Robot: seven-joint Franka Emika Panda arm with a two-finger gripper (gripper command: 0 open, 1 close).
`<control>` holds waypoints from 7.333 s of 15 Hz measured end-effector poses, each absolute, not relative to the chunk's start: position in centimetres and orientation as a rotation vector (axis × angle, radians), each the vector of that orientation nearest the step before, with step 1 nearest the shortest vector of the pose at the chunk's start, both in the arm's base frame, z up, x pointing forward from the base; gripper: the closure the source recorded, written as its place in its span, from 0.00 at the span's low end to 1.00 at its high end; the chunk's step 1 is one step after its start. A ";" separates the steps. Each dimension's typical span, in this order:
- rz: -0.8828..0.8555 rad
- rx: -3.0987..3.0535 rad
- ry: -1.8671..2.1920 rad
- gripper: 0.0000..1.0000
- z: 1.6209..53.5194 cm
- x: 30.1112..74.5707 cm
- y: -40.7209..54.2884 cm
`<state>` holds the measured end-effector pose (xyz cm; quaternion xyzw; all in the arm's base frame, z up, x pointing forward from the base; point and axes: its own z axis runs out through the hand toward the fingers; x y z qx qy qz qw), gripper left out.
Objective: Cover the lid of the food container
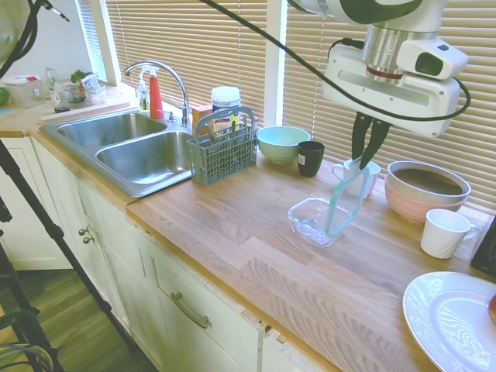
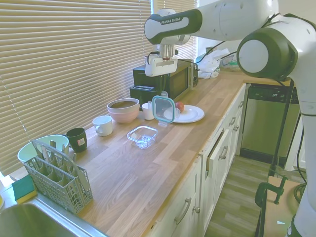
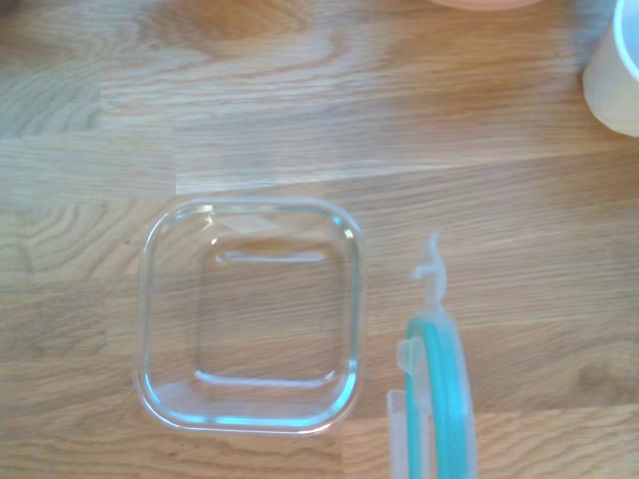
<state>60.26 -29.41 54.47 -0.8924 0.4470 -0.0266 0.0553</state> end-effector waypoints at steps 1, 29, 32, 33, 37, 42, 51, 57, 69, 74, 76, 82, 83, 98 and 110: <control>-0.076 -2.712 1.356 1.00 54.4 60.6 -29.5; 0.025 -2.866 1.255 1.00 47.5 69.8 -17.1; 0.016 -2.932 1.218 1.00 45.5 70.9 -14.4; 0.014 -2.955 1.204 1.00 44.5 71.1 -13.3; 0.002 -3.019 1.168 1.00 40.9 71.4 -10.4; 0.022 -3.083 1.121 1.00 38.9 70.3 -9.7; -0.009 -3.117 1.058 1.00 38.2 68.5 -9.4; -0.068 -3.097 1.073 1.00 41.3 67.7 -10.3; -0.124 -3.005 1.150 1.00 48.5 65.0 -16.1; -0.123 -2.994 1.172 1.00 50.9 65.2 -17.8; -0.112 -2.998 1.176 1.00 51.2 65.5 -18.1; -0.088 -3.024 1.131 1.00 49.9 67.7 -16.0; -0.079 -3.029 1.126 1.00 49.6 67.9 -15.7; -0.018 -3.103 1.077 1.00 43.9 69.7 -10.7; -0.074 -3.119 1.044 1.00 38.6 70.8 -10.1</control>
